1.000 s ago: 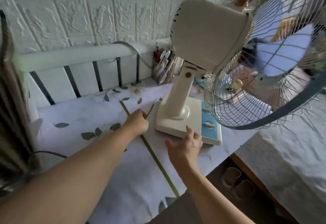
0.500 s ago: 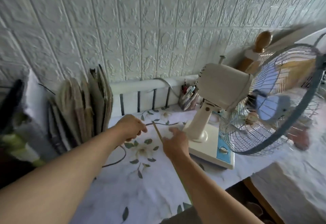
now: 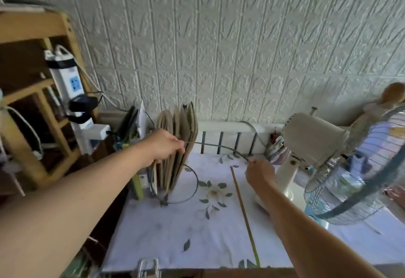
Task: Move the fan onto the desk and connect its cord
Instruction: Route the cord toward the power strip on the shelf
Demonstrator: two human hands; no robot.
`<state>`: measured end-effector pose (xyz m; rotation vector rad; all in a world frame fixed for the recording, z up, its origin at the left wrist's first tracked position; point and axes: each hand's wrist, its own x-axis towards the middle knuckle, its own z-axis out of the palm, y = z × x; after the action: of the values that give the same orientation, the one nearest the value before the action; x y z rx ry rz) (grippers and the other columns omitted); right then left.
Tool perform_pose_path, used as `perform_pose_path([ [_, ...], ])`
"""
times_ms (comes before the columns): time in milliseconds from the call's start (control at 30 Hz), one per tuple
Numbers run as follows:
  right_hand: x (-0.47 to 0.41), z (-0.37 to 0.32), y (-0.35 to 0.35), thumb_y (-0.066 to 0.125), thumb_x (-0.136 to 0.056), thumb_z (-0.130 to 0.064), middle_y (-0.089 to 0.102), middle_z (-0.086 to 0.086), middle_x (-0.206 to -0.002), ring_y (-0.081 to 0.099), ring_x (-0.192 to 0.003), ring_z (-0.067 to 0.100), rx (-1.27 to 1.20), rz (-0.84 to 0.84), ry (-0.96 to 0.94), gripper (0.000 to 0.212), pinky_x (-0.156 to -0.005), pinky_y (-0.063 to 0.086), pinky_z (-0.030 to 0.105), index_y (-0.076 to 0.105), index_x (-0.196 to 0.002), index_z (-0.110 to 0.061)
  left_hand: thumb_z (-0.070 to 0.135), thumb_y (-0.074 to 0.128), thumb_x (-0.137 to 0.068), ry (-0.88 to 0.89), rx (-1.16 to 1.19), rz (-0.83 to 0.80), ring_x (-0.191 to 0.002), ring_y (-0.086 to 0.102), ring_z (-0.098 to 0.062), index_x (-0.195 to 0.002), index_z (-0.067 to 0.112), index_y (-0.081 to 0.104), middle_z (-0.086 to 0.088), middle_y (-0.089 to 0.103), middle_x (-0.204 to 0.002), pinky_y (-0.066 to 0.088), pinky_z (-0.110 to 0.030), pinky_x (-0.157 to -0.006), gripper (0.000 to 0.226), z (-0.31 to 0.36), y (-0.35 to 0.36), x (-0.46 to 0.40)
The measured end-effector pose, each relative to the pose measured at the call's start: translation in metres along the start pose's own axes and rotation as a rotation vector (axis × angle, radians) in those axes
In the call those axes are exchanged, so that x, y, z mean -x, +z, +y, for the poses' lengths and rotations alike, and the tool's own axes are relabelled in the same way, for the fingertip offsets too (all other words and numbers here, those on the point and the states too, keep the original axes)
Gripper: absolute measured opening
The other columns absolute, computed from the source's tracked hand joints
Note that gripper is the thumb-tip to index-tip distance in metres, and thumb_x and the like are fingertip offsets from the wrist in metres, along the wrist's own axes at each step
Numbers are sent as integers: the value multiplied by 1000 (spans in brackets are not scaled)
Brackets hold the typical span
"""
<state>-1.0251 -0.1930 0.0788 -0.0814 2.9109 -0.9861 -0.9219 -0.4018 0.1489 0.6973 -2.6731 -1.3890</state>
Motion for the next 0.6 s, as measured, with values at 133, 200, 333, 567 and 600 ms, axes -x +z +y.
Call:
perform_pose_path([
  [133,29,-57,-5,41,-98,-20,64,7,-77,57,-72,18,-421,-388,-206,29,-61,38,26,64,-100,-2,23,49,-96,-28,95,38,-44,27,-13,-70,12,64,1,33,-54,22,-20,-37,32,2,-20,20],
  [200,41,-85,0,41,-99,-29,57,4,-64,52,-64,18,-569,-528,-319,36,-65,40,26,67,-90,-5,25,50,-95,-19,72,49,-45,30,-12,-76,11,64,3,35,-55,24,-19,-38,27,6,-22,25],
  [333,44,-104,-12,51,-94,-30,45,3,-54,41,-51,18,-511,-288,-252,38,-52,34,23,60,-61,-15,25,49,-96,19,67,37,-44,29,-13,-73,11,61,1,35,-54,26,-21,-39,29,10,-51,46],
  [567,55,-115,-21,39,-98,-25,69,21,-93,63,-79,28,-331,-122,-78,41,-75,49,33,69,-90,0,25,45,-98,19,152,77,-40,24,-9,-71,10,58,3,28,-49,21,-20,-37,34,-3,-103,74],
  [600,65,-128,-19,41,-99,-29,68,14,-74,59,-63,20,-480,-233,-145,43,-66,49,29,66,-78,-3,25,45,-98,31,158,72,-39,24,-9,-70,11,58,4,28,-48,21,-20,-37,34,-3,-104,76],
])
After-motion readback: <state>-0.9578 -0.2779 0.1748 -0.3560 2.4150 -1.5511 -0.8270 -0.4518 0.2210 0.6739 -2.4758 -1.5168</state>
